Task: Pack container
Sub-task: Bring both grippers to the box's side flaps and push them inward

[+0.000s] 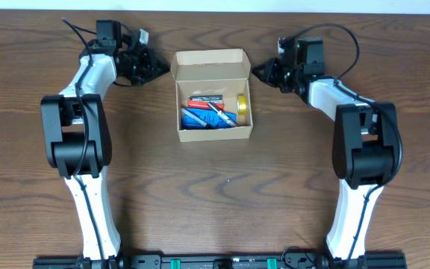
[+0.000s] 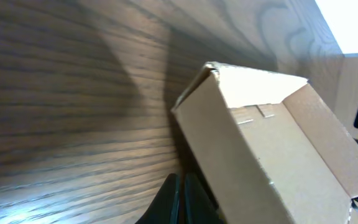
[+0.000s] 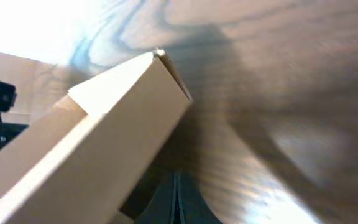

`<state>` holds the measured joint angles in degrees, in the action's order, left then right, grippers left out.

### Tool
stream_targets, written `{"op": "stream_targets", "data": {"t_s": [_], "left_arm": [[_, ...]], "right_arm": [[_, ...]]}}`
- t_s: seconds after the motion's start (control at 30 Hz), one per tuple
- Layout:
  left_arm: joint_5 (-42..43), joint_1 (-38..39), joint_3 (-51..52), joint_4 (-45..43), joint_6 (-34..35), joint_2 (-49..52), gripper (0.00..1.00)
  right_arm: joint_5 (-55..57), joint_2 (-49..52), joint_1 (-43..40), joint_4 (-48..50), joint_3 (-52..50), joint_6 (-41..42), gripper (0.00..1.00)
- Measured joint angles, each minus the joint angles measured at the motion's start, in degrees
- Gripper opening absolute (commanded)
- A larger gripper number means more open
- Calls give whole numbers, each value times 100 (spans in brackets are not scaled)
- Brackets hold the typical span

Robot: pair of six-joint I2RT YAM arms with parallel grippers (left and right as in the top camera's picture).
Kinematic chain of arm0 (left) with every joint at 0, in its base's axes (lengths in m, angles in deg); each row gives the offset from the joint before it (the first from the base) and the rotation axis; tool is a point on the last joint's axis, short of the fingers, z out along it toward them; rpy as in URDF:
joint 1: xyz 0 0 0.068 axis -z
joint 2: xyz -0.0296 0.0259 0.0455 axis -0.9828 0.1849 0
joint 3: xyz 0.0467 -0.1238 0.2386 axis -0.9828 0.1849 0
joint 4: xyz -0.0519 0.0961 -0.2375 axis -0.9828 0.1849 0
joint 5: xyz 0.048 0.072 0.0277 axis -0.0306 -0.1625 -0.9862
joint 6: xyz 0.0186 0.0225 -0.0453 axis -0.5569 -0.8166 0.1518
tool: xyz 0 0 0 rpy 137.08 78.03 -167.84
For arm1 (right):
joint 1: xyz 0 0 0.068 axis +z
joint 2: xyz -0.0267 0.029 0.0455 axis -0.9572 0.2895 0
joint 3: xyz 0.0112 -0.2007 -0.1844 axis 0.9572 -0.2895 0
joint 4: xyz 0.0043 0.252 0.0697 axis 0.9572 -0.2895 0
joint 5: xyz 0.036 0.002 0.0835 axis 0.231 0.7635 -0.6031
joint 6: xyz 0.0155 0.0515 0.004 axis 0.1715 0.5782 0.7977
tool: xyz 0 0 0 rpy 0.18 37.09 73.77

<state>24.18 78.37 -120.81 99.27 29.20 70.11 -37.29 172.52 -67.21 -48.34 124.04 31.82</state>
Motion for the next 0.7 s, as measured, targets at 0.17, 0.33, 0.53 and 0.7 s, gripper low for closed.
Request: {"op": "stream_targets", "data": {"t_s": [0.17, 0.33, 0.53, 0.7], "left_arm": [[39, 160, 0, -70, 83, 0, 6], [79, 236, 0, -96, 90, 0, 5], [389, 219, 0, -474, 101, 0, 6], [811, 216, 0, -813, 103, 0, 6]], "right_arm": [[-50, 369, 181, 232, 243, 306, 1], [-70, 535, 286, 313, 280, 490, 1], [-321, 546, 286, 776, 297, 579, 1], [-772, 546, 234, 1266, 341, 629, 2]]}}
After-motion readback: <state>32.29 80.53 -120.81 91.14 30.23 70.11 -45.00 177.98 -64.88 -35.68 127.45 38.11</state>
